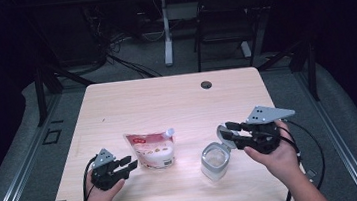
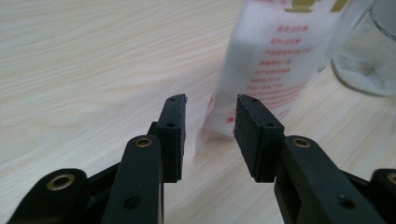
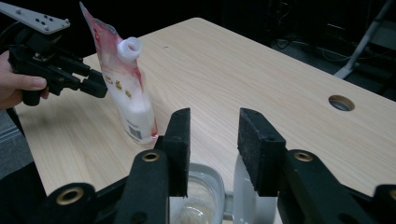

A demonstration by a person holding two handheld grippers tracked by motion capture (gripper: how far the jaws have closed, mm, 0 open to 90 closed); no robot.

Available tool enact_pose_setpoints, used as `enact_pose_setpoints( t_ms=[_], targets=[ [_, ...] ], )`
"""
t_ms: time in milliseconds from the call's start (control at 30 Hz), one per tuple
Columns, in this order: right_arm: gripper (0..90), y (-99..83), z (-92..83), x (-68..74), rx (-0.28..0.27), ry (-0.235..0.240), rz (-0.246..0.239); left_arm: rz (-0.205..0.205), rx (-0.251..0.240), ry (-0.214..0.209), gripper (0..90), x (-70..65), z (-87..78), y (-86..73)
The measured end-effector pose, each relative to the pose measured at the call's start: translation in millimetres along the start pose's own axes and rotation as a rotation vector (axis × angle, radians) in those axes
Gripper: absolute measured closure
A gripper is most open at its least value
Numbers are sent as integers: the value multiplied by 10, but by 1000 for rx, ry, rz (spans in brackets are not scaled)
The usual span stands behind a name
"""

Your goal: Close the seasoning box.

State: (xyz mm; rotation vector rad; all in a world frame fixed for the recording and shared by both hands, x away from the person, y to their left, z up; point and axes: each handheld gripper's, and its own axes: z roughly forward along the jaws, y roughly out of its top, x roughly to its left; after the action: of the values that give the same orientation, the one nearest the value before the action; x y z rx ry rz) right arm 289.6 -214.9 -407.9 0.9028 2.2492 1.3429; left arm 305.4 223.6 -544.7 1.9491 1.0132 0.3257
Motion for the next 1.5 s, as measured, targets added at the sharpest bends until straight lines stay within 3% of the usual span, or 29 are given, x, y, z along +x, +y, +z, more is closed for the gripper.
enact_pose_setpoints(
  t_ms=[267, 567, 700, 1500],
  targets=[
    [685, 163, 166, 42, 26, 34, -37, -13, -27, 30, 627, 36, 38, 68],
    [710, 410, 423, 174, 47, 72, -108, 41, -23, -1, 638, -2, -10, 22],
    [714, 488, 523, 236, 43, 98, -113, 45, -23, -1, 638, 4, -44, 5],
    [735, 799, 1048, 516, 91, 166, -201, 27, -36, 9, 644, 92, -146, -29]
  ],
)
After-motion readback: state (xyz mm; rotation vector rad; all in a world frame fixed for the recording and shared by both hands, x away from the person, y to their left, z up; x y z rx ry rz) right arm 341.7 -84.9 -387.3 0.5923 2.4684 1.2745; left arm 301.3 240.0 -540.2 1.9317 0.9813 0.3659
